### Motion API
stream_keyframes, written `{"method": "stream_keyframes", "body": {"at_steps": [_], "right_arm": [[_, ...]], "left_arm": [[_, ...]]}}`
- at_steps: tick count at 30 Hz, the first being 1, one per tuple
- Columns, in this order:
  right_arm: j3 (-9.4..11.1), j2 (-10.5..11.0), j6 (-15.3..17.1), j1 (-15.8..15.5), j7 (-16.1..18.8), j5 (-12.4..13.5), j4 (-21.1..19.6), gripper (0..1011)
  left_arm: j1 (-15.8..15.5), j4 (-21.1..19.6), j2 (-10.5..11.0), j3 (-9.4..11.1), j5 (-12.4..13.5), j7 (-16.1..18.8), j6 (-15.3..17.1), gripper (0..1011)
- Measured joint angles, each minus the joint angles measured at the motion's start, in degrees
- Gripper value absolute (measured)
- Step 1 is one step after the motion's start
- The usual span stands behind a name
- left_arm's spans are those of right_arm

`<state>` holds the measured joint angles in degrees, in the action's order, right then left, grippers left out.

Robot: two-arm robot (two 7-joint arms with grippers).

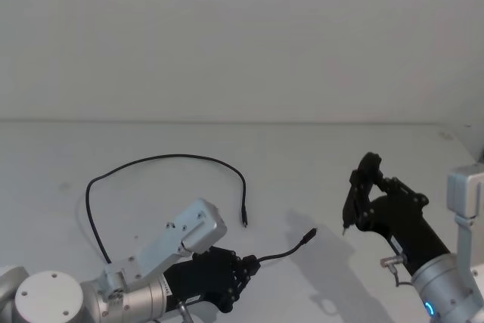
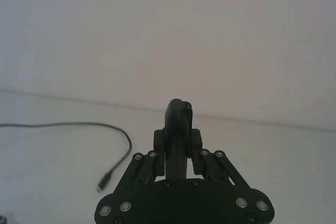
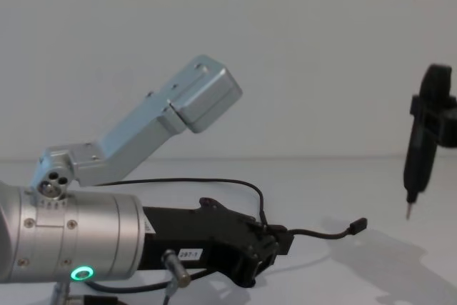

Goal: Pick up the data cable with the one hand.

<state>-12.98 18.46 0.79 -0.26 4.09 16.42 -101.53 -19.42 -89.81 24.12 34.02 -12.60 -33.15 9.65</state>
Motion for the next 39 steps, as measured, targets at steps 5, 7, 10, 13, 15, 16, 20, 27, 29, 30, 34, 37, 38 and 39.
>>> {"method": "stream_keyframes", "body": {"at_steps": [5,7,10,13,15,16,20,27,29,30,34,37,38,39], "right_arm": [[-0.48,-1.20,-0.89,1.07,0.46,0.11,-0.43,279],[-0.74,-1.80,-1.12,1.53,0.58,0.19,-0.61,279],[-1.11,-2.47,-1.25,2.00,0.77,0.26,-0.83,279],[-1.38,-2.85,-1.27,2.22,0.95,0.27,-0.98,279],[-1.62,-3.13,-1.22,2.35,1.08,0.27,-1.14,279],[-1.70,-3.20,-1.17,2.36,1.12,0.26,-1.18,279],[-2.00,-3.51,-0.81,2.33,1.35,0.12,-1.30,279],[-2.09,-3.65,-0.34,1.90,1.52,-0.32,-1.15,279],[-2.03,-3.66,-0.24,1.75,1.59,-0.49,-0.91,279],[-2.00,-3.66,-0.23,1.71,1.63,-0.54,-0.82,279],[-1.77,-3.66,-0.20,1.58,1.84,-0.83,-0.24,279],[-1.63,-3.66,-0.20,1.58,1.94,-0.93,0.11,279],[-1.59,-3.67,-0.22,1.59,1.98,-0.98,0.21,279],[-1.48,-3.71,-0.24,1.63,2.07,-1.05,0.47,279]], "left_arm": [[0.13,-0.43,0.42,-0.16,-0.37,-0.40,0.10,40],[0.18,-0.56,0.52,-0.19,-0.46,-0.50,0.14,40],[0.24,-0.73,0.71,-0.25,-0.61,-0.66,0.19,40],[0.28,-0.85,0.82,-0.30,-0.74,-0.80,0.24,40],[0.31,-0.95,0.92,-0.34,-0.81,-0.87,0.27,40],[0.32,-0.98,0.95,-0.34,-0.83,-0.88,0.28,40],[0.34,-1.08,1.07,-0.38,-0.92,-1.00,0.31,40],[0.38,-1.22,1.18,-0.42,-1.02,-1.11,0.36,40],[0.39,-1.23,1.20,-0.43,-1.03,-1.13,0.37,40],[0.40,-1.25,1.22,-0.43,-1.04,-1.15,0.38,40],[0.41,-1.27,1.24,-0.46,-1.07,-1.17,0.38,40],[0.42,-1.28,1.26,-0.46,-1.09,-1.19,0.38,40],[0.42,-1.29,1.27,-0.46,-1.10,-1.20,0.38,40],[0.42,-1.29,1.27,-0.46,-1.10,-1.20,0.38,40]]}}
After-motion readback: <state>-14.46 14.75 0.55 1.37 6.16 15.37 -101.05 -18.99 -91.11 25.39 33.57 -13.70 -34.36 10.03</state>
